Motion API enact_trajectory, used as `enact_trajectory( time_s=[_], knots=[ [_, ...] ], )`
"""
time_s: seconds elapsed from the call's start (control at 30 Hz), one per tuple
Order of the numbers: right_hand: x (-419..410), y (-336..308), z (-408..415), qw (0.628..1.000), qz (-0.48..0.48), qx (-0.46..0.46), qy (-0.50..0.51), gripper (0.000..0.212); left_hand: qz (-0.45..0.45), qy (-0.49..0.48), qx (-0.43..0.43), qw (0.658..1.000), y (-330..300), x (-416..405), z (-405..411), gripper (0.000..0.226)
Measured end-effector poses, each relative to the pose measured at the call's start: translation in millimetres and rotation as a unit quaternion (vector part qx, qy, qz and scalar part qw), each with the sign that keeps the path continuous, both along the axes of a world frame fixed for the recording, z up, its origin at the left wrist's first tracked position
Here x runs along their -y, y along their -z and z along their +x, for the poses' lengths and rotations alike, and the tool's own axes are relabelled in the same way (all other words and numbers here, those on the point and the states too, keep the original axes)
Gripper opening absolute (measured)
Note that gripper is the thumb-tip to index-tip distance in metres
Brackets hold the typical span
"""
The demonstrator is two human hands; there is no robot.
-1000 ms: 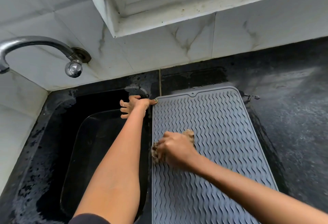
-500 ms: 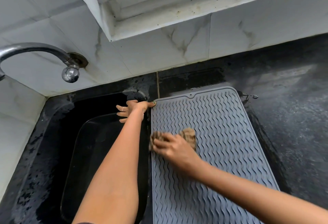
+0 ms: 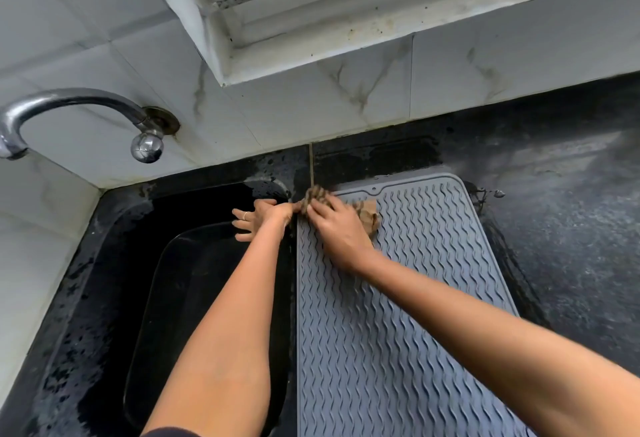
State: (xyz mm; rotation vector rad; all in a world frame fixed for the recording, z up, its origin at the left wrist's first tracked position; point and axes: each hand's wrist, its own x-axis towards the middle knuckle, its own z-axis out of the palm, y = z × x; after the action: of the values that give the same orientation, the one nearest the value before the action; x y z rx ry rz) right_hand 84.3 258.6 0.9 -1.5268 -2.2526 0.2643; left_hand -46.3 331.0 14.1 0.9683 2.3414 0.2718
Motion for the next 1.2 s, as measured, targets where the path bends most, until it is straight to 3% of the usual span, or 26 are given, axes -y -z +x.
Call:
enact_trajectory(
  time_s=[0.13,0.23,0.33,0.37,0.43,0.5,0.57,0.7,0.83,0.9,1.0,1.07,1.13,1.2],
  knots=[
    [86.9,15.3,2.2,0.990,0.050,-0.099,-0.092,0.031,-0.007,0.011,0.005,1.000,-3.7,-1.8,-2.5,0.075],
    [144.0,18.9,-1.6,0.981,0.011,-0.130,-0.146,0.025,-0.005,0.027,-0.009,1.000,-6.3,-4.9,-3.1,0.076],
    [134.5,4.3,0.1,0.980,-0.008,-0.159,-0.116,0.026,0.041,0.081,-0.073,0.993,-3.9,-0.7,-0.2,0.077],
    [121.4,-1.5,2.2,0.980,-0.005,-0.184,-0.073,0.026,0.082,0.139,-0.116,0.980,-2.7,4.1,2.8,0.073],
    [86.5,-9.1,5.3,0.977,-0.003,-0.209,0.028,0.036,0.162,0.314,-0.182,0.918,2.2,15.1,10.7,0.060],
    [57.9,-11.1,2.1,0.984,-0.012,-0.160,0.078,0.051,0.163,0.449,-0.135,0.868,5.1,29.9,14.3,0.051],
    [51.2,-9.4,-2.7,0.993,-0.013,-0.099,0.062,0.053,0.120,0.510,-0.090,0.847,12.6,39.3,9.4,0.049],
    [87.6,-5.3,-1.8,0.997,0.008,-0.080,0.020,0.043,0.104,0.551,-0.143,0.815,22.9,41.6,4.3,0.062],
    [164.5,11.2,-1.6,0.990,0.029,-0.138,-0.030,0.027,0.108,0.514,-0.123,0.842,20.6,45.9,11.2,0.065],
    [199.1,15.3,-4.0,0.983,0.000,-0.183,-0.034,0.022,0.096,0.524,-0.135,0.835,16.8,46.1,14.6,0.065],
    [202.8,6.7,-4.0,0.977,-0.049,-0.206,0.006,0.038,0.066,0.536,-0.170,0.824,4.1,53.2,19.2,0.066],
    [172.8,-3.7,-5.9,0.969,-0.046,-0.231,0.076,0.047,0.047,0.541,-0.142,0.828,-5.5,58.6,18.9,0.059],
    [130.2,-9.0,-10.6,0.965,-0.031,-0.225,0.129,0.058,0.055,0.492,-0.072,0.866,-11.1,65.1,13.7,0.050],
    [94.3,-11.3,-15.0,0.977,-0.046,-0.162,0.129,0.071,0.047,0.404,0.029,0.913,-18.2,72.5,8.3,0.060]
  ],
)
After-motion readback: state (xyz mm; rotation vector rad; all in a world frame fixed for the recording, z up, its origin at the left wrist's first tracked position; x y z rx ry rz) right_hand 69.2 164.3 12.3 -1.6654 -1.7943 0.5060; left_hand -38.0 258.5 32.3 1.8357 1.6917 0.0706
